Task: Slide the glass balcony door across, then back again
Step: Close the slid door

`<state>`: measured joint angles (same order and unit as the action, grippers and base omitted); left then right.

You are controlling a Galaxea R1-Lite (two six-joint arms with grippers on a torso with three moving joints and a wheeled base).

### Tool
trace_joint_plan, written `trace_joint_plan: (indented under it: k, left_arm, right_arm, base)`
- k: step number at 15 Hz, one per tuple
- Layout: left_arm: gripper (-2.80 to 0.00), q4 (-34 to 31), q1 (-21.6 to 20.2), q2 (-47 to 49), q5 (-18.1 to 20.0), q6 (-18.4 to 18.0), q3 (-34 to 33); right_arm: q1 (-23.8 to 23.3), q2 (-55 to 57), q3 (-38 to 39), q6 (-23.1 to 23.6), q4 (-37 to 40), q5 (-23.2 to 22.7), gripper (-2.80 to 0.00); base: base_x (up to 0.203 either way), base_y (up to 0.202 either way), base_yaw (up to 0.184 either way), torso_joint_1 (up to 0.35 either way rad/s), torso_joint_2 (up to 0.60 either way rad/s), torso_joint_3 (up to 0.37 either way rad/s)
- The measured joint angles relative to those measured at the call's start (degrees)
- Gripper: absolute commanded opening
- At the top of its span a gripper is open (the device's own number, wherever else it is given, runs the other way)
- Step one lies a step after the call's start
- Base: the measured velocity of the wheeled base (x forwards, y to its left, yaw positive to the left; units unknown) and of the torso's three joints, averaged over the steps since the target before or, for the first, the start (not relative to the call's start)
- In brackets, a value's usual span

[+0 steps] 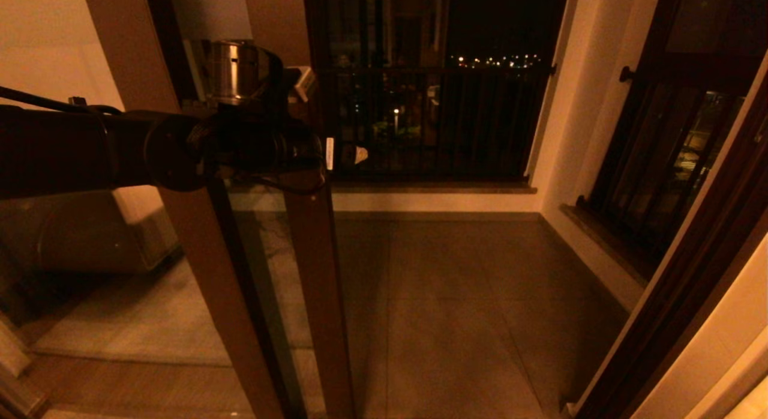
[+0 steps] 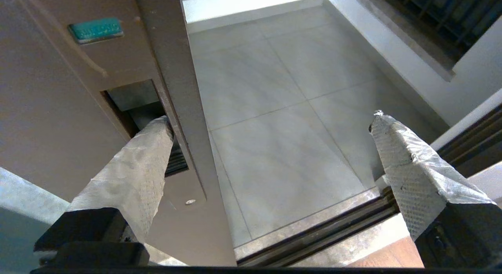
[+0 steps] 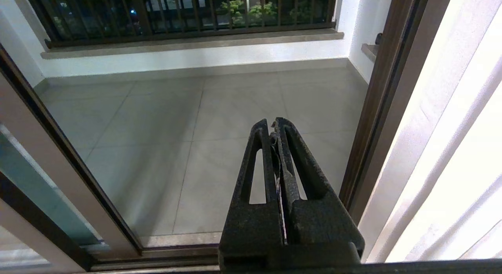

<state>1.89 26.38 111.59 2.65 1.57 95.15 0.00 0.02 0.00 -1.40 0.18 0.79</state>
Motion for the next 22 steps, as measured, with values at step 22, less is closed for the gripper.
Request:
trace_joint_plan:
  k: [22]
  left_arm:
    - [0.00,0.26,5.81,3.70,0.03,-0.26,2.76]
  right_arm:
    - [0.00,0.00,0.00,0.02,0.00,-0.02,-2.80]
  base:
    - [0.000,0.000,0.000,0.000,0.00,0.000]
